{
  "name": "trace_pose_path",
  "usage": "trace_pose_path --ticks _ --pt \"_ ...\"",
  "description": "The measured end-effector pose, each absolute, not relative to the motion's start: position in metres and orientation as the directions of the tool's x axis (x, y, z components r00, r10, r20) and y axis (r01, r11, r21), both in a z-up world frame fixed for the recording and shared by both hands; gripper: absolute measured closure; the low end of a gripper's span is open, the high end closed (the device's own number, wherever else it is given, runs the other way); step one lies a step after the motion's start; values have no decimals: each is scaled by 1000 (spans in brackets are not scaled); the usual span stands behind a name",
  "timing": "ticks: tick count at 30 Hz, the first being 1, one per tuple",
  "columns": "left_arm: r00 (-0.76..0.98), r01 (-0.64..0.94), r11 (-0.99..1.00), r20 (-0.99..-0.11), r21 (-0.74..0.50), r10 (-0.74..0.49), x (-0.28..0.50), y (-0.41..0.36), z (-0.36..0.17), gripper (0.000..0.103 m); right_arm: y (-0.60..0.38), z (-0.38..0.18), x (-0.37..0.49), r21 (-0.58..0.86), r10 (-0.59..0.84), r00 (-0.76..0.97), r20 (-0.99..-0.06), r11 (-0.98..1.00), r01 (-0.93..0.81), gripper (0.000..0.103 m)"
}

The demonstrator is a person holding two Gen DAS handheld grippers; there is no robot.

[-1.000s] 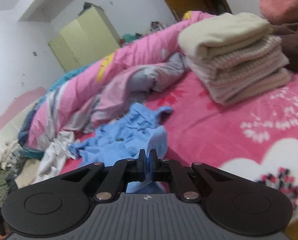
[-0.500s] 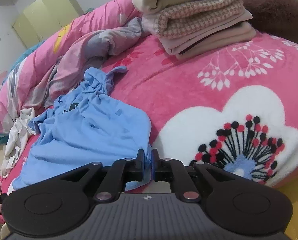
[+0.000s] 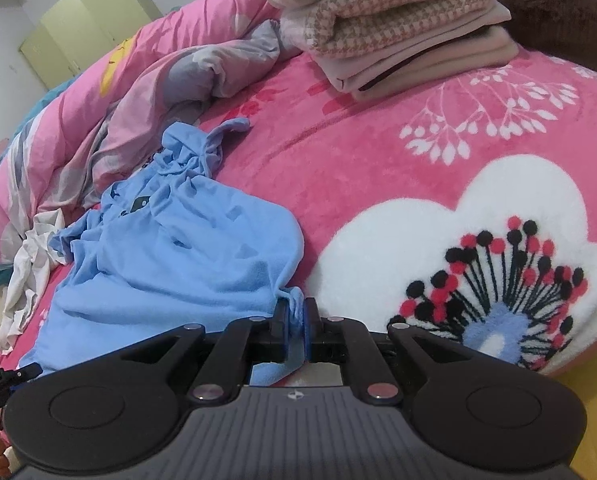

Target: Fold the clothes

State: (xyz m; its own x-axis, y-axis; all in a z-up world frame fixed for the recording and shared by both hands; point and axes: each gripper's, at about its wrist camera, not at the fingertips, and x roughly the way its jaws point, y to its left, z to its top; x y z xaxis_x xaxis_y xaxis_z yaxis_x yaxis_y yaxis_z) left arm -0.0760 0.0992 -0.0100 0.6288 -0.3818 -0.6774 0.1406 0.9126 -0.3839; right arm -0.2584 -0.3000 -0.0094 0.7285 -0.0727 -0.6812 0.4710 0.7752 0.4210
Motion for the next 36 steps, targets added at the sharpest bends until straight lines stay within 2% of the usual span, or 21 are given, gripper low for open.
trace_pose_path --ticks 3,10,13,14,16,19,22,23,24,26,29,33,35,36 --pt "642 158 901 -651 -404 -405 -85 102 0 97 -301 -7 -254 414 -77 729 -680 781 468 96" --pt "618 234 851 -603 -470 -504 -110 104 25 98 -301 2 -245 389 -93 734 -672 800 457 95" --pt "582 250 850 -629 -464 -515 -116 103 19 98 -304 -1 -240 373 -98 718 -689 802 467 95" --pt "567 253 854 -646 -454 -511 -116 102 15 97 -305 -3 -239 364 -102 705 -702 799 478 93" --pt "535 239 865 -684 -441 -496 -116 105 2 96 -306 -6 -238 343 -121 680 -723 792 506 73" --pt "520 222 848 -678 -481 -520 -116 118 -7 93 -310 5 -242 307 -181 663 -726 778 548 66" --pt "538 231 833 -647 -503 -540 -116 131 -4 80 -310 33 -243 256 -266 678 -685 784 566 65" --pt "549 232 833 -640 -502 -538 -115 133 -3 65 -308 45 -240 244 -279 692 -665 795 555 65" --pt "560 231 832 -630 -505 -538 -113 136 -1 52 -303 56 -233 235 -278 713 -644 814 530 65" --pt "577 240 820 -603 -520 -551 -108 140 1 48 -288 76 -212 221 -246 760 -602 863 454 60" --pt "571 259 800 -583 -541 -579 -93 137 0 48 -253 91 -161 199 -114 815 -567 942 270 58" --pt "553 299 800 -589 -521 -590 -72 122 -5 49 -187 87 -76 132 73 805 -588 991 7 58" --pt "544 311 813 -608 -493 -578 -61 113 -9 52 -146 80 -31 76 149 782 -605 989 -129 58" --pt "541 315 818 -617 -482 -572 -56 109 -11 57 -125 74 -9 38 171 769 -616 981 -188 59"
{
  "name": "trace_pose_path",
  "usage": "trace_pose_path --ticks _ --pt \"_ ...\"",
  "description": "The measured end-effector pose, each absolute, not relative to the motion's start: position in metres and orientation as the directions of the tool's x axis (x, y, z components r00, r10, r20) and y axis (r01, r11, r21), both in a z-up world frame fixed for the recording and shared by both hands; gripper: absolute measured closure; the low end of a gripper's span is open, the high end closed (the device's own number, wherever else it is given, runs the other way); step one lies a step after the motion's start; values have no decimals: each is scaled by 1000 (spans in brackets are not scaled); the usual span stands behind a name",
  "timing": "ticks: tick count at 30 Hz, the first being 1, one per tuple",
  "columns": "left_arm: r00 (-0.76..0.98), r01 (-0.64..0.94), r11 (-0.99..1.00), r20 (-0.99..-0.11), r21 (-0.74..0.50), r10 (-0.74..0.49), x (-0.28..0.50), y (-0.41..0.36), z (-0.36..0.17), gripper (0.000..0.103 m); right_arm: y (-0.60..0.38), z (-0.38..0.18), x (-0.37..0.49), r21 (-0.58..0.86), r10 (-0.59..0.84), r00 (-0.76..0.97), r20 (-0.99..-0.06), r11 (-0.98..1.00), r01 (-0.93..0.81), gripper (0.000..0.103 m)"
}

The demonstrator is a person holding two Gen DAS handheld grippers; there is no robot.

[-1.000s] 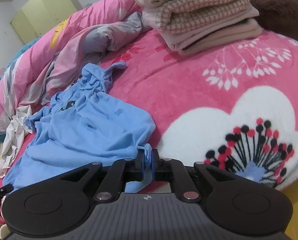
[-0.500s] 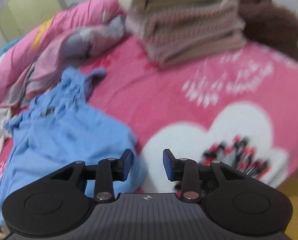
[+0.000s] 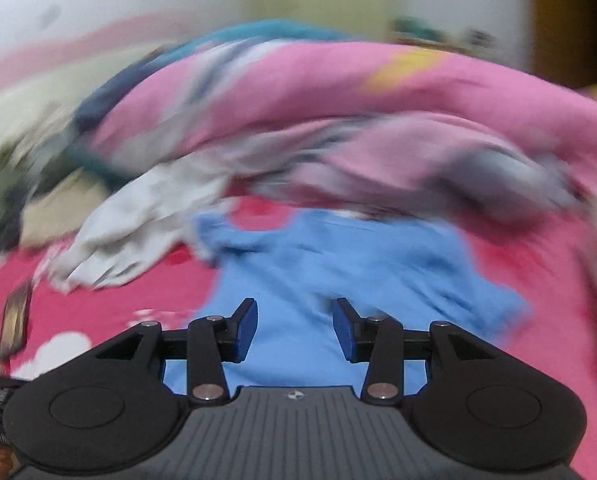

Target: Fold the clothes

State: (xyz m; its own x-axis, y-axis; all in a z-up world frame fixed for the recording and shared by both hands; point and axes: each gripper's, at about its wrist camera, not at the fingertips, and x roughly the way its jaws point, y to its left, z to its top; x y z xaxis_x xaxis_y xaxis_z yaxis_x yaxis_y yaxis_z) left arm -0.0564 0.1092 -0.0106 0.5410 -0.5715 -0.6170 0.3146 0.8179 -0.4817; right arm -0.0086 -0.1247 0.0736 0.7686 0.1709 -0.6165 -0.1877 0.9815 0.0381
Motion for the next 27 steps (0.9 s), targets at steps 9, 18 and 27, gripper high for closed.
trace_pose_path --ticks 9,18,27 --pt "503 329 751 -567 -573 -653 -45 125 -31 60 -35 -8 161 -46 153 627 -764 956 -289 63" --pt "489 313 701 -524 -641 -697 -43 136 -35 60 -48 -11 189 86 247 651 -718 959 -269 98" --pt "512 290 712 -526 -639 -680 -44 137 -36 66 -52 10 230 206 266 737 -622 963 -174 98"
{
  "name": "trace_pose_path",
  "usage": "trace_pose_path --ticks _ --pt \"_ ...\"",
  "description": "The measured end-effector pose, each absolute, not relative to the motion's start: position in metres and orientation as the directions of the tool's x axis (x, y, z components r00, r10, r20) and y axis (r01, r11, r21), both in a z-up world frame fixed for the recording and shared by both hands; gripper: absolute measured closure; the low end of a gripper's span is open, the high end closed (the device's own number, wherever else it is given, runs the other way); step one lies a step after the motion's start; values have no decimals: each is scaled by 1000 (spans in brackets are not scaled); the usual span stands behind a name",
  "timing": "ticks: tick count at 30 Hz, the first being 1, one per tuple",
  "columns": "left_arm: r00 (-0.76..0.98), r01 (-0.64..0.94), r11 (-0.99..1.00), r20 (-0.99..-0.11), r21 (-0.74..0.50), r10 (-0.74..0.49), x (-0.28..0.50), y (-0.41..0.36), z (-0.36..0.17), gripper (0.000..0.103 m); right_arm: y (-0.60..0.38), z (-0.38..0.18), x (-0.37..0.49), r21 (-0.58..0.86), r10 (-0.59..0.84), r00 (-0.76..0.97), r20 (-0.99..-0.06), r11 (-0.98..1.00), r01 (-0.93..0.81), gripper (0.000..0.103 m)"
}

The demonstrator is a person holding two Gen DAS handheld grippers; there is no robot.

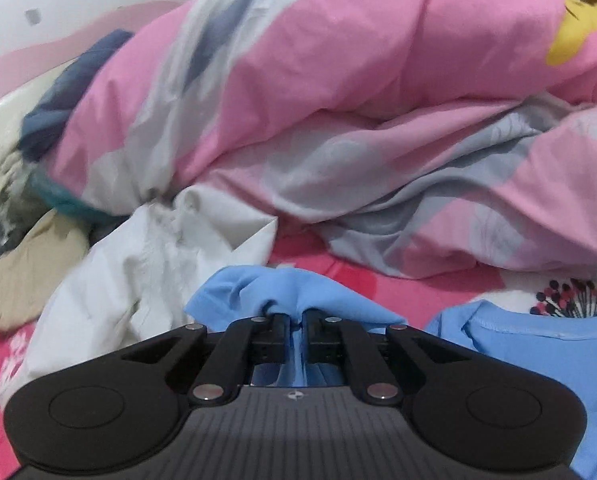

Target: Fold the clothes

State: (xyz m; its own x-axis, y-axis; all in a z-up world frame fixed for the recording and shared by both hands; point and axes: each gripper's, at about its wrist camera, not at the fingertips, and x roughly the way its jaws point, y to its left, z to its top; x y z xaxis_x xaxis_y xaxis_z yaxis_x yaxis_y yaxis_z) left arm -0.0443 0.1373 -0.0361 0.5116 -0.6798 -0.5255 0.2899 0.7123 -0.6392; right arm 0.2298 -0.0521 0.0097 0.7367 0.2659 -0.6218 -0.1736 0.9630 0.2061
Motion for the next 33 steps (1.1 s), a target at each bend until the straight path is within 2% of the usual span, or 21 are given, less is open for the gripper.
trace_pose_path --ticks 2,3,6,8,11,15,19,24,28,33 --pt "513 288 717 -530 -635 -676 -44 136 -36 66 -52 -2 244 200 240 719 -652 969 -142 97" --pt "513 288 718 -531 -634 -675 -44 135 -36 66 -51 -12 252 192 231 679 -697 972 -134 95" --pt "510 283 715 -530 -640 -677 -44 134 -35 67 -54 -25 259 160 178 599 -780 983 -84 87" --pt "506 273 708 -529 -651 -681 -43 136 -36 67 -61 -12 243 172 185 641 -745 982 -83 86" --pt "500 254 697 -526 -671 -689 -40 140 -38 67 -55 14 212 139 226 723 -653 974 -180 85" --pt "497 241 690 -524 -682 -692 -36 142 -39 66 -11 14 200 18 304 677 -671 918 -395 88" --pt "497 240 685 -519 -688 -695 -38 144 -40 66 23 -26 243 -54 205 589 -781 918 -392 89" --pt "493 246 678 -513 -693 -703 -36 147 -42 66 83 -40 298 -102 230 600 -767 878 -468 96" --pt "490 260 682 -516 -683 -703 -34 145 -43 66 143 -37 345 -13 349 566 -747 844 -536 98" --pt "483 257 667 -505 -699 -715 -32 148 -45 67 214 -20 381 126 515 525 -677 785 -607 98"
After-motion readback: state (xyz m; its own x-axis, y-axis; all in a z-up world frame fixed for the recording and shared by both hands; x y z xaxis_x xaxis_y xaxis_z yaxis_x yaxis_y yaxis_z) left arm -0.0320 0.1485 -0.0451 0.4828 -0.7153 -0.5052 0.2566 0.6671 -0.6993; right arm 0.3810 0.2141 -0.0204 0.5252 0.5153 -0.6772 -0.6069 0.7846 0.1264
